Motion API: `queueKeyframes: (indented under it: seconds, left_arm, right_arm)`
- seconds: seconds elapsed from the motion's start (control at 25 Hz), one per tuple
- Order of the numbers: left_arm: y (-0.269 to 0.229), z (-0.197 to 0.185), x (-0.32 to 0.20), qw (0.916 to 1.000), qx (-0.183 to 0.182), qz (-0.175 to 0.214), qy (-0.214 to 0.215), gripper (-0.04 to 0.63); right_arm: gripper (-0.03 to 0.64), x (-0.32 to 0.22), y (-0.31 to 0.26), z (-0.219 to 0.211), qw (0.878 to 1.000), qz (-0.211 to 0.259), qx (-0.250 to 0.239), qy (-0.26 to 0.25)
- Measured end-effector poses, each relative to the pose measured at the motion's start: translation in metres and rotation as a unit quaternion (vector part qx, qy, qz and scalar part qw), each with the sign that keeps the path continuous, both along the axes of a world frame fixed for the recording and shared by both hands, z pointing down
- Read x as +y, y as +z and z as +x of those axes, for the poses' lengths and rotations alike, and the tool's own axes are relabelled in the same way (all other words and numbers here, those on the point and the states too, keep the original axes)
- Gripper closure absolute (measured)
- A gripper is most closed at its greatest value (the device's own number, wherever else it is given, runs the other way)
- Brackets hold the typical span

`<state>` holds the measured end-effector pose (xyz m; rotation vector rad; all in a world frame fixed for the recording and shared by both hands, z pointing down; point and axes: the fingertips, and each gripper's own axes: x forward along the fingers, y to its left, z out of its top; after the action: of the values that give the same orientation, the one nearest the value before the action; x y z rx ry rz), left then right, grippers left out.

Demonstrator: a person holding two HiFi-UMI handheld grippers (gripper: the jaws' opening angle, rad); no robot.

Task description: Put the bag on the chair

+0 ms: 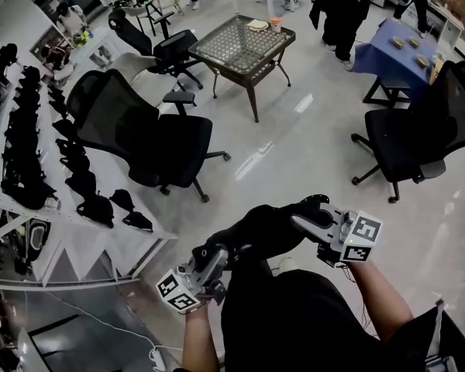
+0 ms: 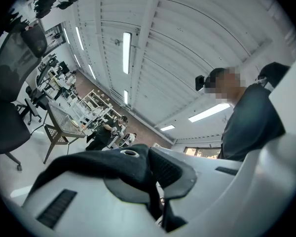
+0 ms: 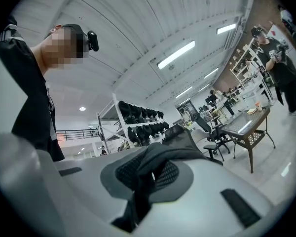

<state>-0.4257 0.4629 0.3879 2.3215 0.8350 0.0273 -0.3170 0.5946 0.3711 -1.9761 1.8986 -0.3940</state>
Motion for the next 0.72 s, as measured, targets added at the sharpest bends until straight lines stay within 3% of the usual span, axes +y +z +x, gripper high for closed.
queueKeyframes:
  seconds: [0.4,0.72]
  left_arm:
    - [0.008,0.047,-0.016,0.9996,-0.004,-0.003,0.028,0.572]
    - [0.031,0.115,-0.052,0.9987,-0.020,-0.022,0.041,0.572]
  right_arm:
    - [0.595,-0.012,0.012,0.045,0.999,-0.001,-0.028,0.035]
    - [0.595,-0.046,0.033,0.108,0.998,-0.025,-0.053,0.032]
